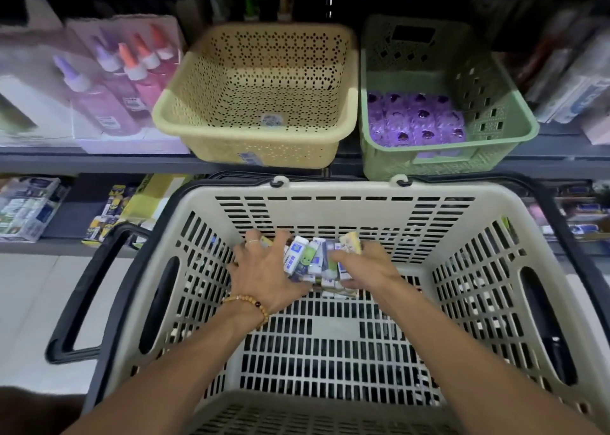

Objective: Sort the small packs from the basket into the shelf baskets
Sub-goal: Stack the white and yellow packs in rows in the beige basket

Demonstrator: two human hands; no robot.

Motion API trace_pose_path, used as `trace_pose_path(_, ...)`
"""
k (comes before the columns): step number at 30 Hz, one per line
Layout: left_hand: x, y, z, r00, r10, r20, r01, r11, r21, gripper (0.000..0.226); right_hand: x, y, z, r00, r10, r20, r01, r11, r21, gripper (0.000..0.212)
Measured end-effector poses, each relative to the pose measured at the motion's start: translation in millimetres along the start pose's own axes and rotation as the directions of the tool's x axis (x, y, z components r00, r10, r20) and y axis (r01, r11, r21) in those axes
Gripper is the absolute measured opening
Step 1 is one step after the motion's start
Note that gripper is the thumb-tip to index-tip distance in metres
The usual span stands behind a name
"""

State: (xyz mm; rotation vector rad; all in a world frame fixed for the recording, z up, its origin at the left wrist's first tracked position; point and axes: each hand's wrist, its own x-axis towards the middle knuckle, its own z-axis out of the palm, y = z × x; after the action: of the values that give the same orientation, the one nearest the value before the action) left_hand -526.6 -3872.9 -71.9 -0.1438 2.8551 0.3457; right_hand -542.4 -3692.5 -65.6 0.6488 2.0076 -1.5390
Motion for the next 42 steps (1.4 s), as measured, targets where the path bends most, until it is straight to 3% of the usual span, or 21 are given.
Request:
trace_pose_path(2,-0.2,1.9,-1.0,1.000,-0.001,-0.004,0.001,1.000,0.020,0.078,-1.6,-2.7,8.1,1.000,-0.024,-0.012,0.024,0.998,-0.055,0.033)
trace_pose_path(5,-1.6,1.7,-4.2,1.000,0.004,-0.016,-0.003,0.999,0.034,0.066,-1.7,-1.5,10.3,0.999,-0.027,-0.045,0.024,0.997,-0.074,0.028)
trace_pose_path(9,-0.4,-8.3,-14.7,1.000,0.008,0.006,-0.008,0.999,-0.054,0.078,-1.1,6.6,0.5,0.998,0.021,-0.055,-0.027,0.993,-0.115,0.024)
trace_pose_path(12,-2.4,-12.8,-26.3,1.000,-0.008,0.013,0.011,0.971,-0.239,0.078,-2.6,7.1,-5.3,0.997,0.015,-0.075,-0.020,0.998,-0.063,0.038)
trace_pose_path(15,-5.3,-15.7,-38.3,0.998,-0.035,0.057,0.058,0.876,-0.479,0.061,-5.8,1.4,-9.2,0.997,0.000,-0.080,-0.001,1.000,-0.014,0.058)
trace_pose_path(18,-10.7,-19.8,-50.2,0.996,-0.042,0.082,0.085,0.764,-0.639,0.044,-10.4,-2.8,-10.9,0.994,-0.078,-0.073,0.078,0.997,-0.008,0.039)
trace_pose_path(21,-18.1,-22.0,-63.6,0.988,-0.036,0.150,0.146,0.528,-0.837,0.020,-19.9,-9.5,-9.6,0.979,-0.205,-0.009,0.205,0.978,0.049,0.035)
trace_pose_path(24,-20.0,-23.6,-70.6,0.959,-0.072,0.276,0.284,0.325,-0.902,0.021,-31.1,-20.0,-2.5,0.971,-0.236,0.047,0.230,0.967,0.110,0.057)
trace_pose_path(26,-22.1,-21.2,-71.4,0.940,-0.075,0.334,0.340,0.307,-0.889,0.033,-38.0,-23.6,4.5,0.969,-0.231,0.084,0.218,0.966,0.138,0.062)
trace_pose_path(29,-25.4,-15.9,-72.2,0.937,-0.058,0.343,0.344,0.305,-0.888,0.033,-45.8,-24.3,9.6,0.964,-0.226,0.137,0.197,0.960,0.199,0.056)
trace_pose_path(32,-24.2,-18.0,-77.2,0.926,-0.021,0.378,0.373,0.217,-0.902,0.061,-55.1,-29.3,4.6,0.944,-0.259,0.203,0.202,0.943,0.264,0.052)
trace_pose_path(35,-25.1,-25.0,-88.5,0.917,0.041,0.397,0.386,0.166,-0.908,0.070,-64.8,-42.4,-1.2,0.922,-0.318,0.221,0.233,0.911,0.339,0.042)
trace_pose_path(37,-24.8,-27.1,-95.7,0.923,0.109,0.369,0.346,0.188,-0.919,0.070,-68.3,-53.3,-3.7,0.921,-0.353,0.164,0.291,0.904,0.312,0.037)
trace_pose_path(42,-27.2,-22.5,-105.5,0.944,0.208,0.254,0.188,0.292,-0.938,0.045,-76.9,-78.6,0.9,0.888,-0.451,0.088,0.430,0.883,0.187,0.028)
